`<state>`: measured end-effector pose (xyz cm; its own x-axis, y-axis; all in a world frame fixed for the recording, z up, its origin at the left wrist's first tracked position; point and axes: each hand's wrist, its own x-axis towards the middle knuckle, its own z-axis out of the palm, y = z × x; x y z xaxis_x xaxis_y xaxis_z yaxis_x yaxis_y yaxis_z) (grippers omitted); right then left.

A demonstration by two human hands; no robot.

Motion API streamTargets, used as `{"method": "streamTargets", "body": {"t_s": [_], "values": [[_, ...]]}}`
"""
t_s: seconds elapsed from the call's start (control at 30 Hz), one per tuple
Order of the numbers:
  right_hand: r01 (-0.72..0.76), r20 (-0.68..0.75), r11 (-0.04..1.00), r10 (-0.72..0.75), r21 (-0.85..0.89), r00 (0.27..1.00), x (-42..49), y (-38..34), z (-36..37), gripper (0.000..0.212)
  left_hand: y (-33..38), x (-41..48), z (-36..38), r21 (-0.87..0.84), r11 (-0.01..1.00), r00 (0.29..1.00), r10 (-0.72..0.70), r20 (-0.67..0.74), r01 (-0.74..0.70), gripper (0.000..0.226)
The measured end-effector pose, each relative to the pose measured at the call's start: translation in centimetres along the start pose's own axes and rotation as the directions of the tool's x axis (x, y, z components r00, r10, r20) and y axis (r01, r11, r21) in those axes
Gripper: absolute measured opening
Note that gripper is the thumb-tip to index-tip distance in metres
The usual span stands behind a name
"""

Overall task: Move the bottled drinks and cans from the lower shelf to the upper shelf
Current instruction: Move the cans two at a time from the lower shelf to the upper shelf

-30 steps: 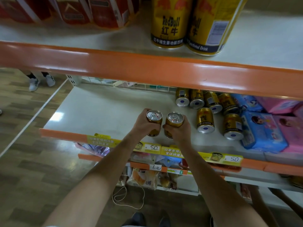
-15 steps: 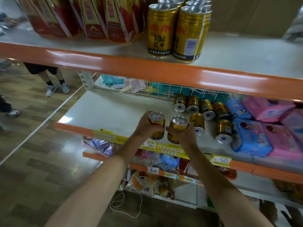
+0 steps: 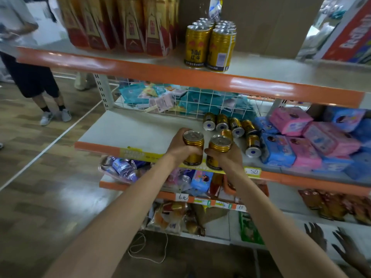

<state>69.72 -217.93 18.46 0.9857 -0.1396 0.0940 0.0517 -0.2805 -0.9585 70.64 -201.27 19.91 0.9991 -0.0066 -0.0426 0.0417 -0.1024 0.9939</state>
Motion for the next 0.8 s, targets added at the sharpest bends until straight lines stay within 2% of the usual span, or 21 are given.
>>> {"method": "streamTargets", "body": {"t_s": [0.17,0.43,0.6,0.7,0.8], "values": [[0.057,0.012,0.998,-0.057,0.018,0.998,-3.8,-2.1,-1.4,0.025,2.4,-3.6,-0.2,-0.049,0.999,0.999,0.025,0.041,-0.023,0.077],[0.164,-0.028,0.986,-0.163,0.032,0.986,-3.7,-7.8,-5.6,0.043,9.7,-4.9,0.4,-0.025,0.991,0.984,0.132,0.12,-0.13,0.073],[0.257,-0.047,0.964,-0.254,0.063,0.966,-2.3,-12.7,-9.6,0.023,14.9,-4.2,2.3,-0.061,0.969,0.963,0.245,0.112,-0.24,0.069],[0.311,-0.058,0.949,-0.308,0.049,0.95,-1.5,-15.4,-11.7,0.018,17.5,-3.6,3.7,-0.081,0.954,0.949,0.296,0.105,-0.288,0.07],[0.302,-0.07,0.952,-0.298,0.058,0.952,-0.1,-17.3,-13.5,0.016,20.0,-3.1,5.2,-0.087,0.946,0.941,0.321,0.109,-0.313,0.068]]}}
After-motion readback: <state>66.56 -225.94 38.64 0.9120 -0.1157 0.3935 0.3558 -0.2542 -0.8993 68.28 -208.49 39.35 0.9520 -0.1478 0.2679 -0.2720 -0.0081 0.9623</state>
